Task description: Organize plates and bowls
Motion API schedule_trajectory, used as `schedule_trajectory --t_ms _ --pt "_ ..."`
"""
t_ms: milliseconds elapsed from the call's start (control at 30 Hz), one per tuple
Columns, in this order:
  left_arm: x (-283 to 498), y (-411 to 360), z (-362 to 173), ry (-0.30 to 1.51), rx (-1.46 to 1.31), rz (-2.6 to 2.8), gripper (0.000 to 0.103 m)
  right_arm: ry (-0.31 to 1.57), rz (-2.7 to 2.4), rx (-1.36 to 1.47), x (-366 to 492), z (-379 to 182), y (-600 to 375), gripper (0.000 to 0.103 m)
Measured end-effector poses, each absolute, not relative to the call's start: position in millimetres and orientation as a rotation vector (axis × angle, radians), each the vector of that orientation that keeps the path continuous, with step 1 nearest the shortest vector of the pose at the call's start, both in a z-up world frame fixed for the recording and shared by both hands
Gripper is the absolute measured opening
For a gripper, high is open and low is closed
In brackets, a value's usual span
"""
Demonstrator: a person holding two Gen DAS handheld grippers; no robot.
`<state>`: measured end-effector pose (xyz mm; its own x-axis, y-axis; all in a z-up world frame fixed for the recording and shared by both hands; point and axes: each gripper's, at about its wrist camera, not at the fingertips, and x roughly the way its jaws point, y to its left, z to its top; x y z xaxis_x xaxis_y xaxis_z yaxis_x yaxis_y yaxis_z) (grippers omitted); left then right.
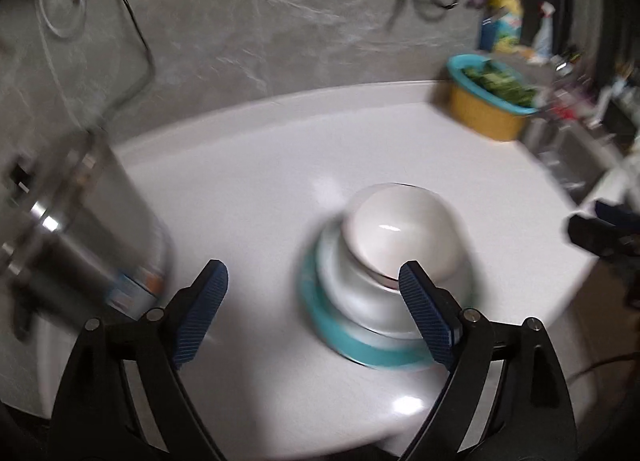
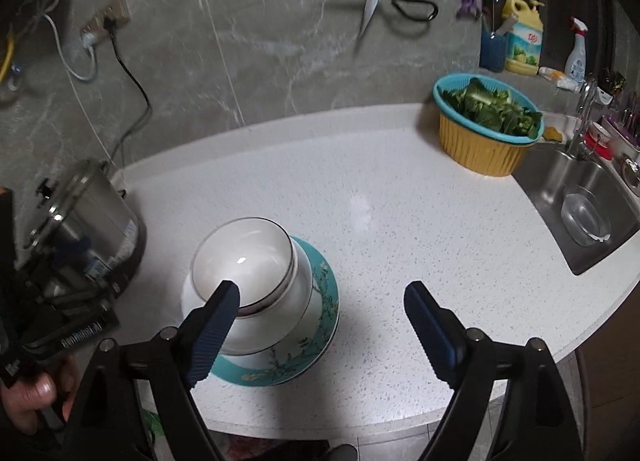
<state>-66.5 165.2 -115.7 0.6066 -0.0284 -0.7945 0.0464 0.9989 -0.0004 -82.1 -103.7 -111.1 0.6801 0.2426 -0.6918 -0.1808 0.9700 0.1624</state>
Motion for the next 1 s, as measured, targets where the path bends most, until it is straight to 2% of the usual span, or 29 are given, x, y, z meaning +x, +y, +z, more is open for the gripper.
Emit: schedule_trajectory --t_ms 200,333,500,667,1000 --pt "-105 142 -86 0.927 -0.002 -0.095 0.087 0.689 0.206 0.082 -116 -82 -95 0.091" --pt "-116 138 -71 0.928 -0.011 -0.11 0.087 0.525 0.109 0.008 -143 -48 -88 0.103" --pt "-113 164 -49 0.875 -0.028 -0.127 0.087 0.396 0.052 -0.041 -165 -26 -75 0.103" --pt "-109 190 -43 0.895 -0.065 -0.162 0.087 0.544 0.03 0.14 -153 -28 -73 0.103" --pt "-96 206 -43 0.936 -0.03 -0.225 0.087 0.684 -0.019 0.162 -148 -49 -33 0.103"
